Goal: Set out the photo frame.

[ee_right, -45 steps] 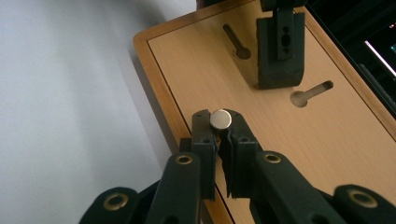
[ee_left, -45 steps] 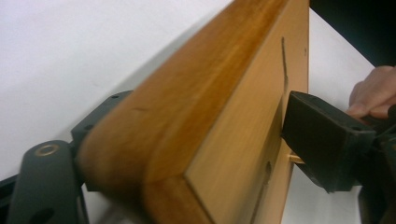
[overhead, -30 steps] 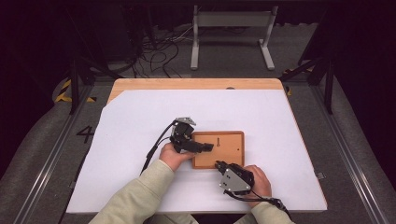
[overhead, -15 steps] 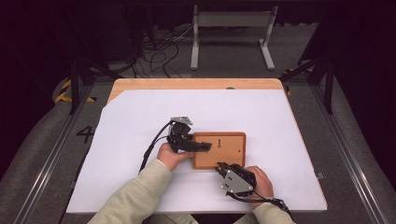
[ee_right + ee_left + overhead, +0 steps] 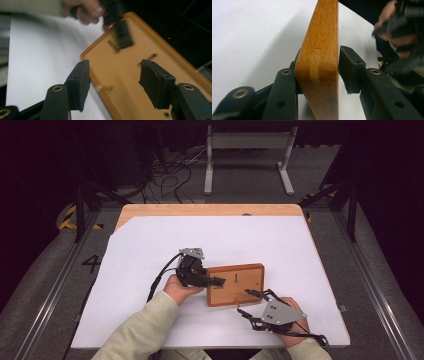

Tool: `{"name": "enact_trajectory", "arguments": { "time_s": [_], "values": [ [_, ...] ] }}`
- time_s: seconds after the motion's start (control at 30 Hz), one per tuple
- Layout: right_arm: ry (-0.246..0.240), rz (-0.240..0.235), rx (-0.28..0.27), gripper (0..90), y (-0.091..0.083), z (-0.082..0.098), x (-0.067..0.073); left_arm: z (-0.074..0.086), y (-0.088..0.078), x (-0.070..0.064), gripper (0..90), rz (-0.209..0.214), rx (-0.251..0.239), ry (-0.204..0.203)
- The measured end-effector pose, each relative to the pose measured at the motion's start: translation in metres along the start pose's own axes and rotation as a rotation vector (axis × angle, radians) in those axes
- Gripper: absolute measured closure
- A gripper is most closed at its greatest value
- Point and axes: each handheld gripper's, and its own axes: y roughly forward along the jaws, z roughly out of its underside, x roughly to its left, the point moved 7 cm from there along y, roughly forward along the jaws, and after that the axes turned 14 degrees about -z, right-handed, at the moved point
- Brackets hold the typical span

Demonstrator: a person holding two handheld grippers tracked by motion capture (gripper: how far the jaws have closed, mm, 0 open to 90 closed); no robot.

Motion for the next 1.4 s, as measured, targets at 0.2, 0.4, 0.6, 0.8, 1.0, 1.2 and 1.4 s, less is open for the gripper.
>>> {"name": "enact_trajectory", "arguments": {
  "time_s": [0.2,0.4,0.6,0.8,1.0,1.2,1.4],
  "values": [
    [0.074,0.095,-0.075,41.7,-0.032,0.0,-0.022,0.004,0.0,-0.017,72.6,0.024,0.05,0.078],
    [0.146,0.209,-0.13,42.6,-0.062,0.011,-0.045,0.007,0.0,-0.023,74.7,0.009,0.062,0.097],
    [0.184,0.257,-0.142,42.9,-0.07,0.019,-0.055,0.008,-0.001,-0.027,75.0,-0.008,0.051,0.118],
    [0.195,0.272,-0.141,43.0,-0.071,0.023,-0.058,0.004,-0.006,-0.026,75.1,-0.059,0.016,0.136],
    [0.199,0.281,-0.139,43.0,-0.073,0.025,-0.059,-0.01,-0.029,-0.017,75.0,-0.152,-0.085,0.12],
    [0.207,0.283,-0.129,43.0,-0.071,0.028,-0.059,-0.016,-0.042,-0.01,74.9,-0.324,-0.12,0.131],
    [0.206,0.281,-0.125,42.9,-0.069,0.029,-0.059,-0.013,-0.038,-0.006,74.9,-0.441,-0.099,0.164]
  ]
}}
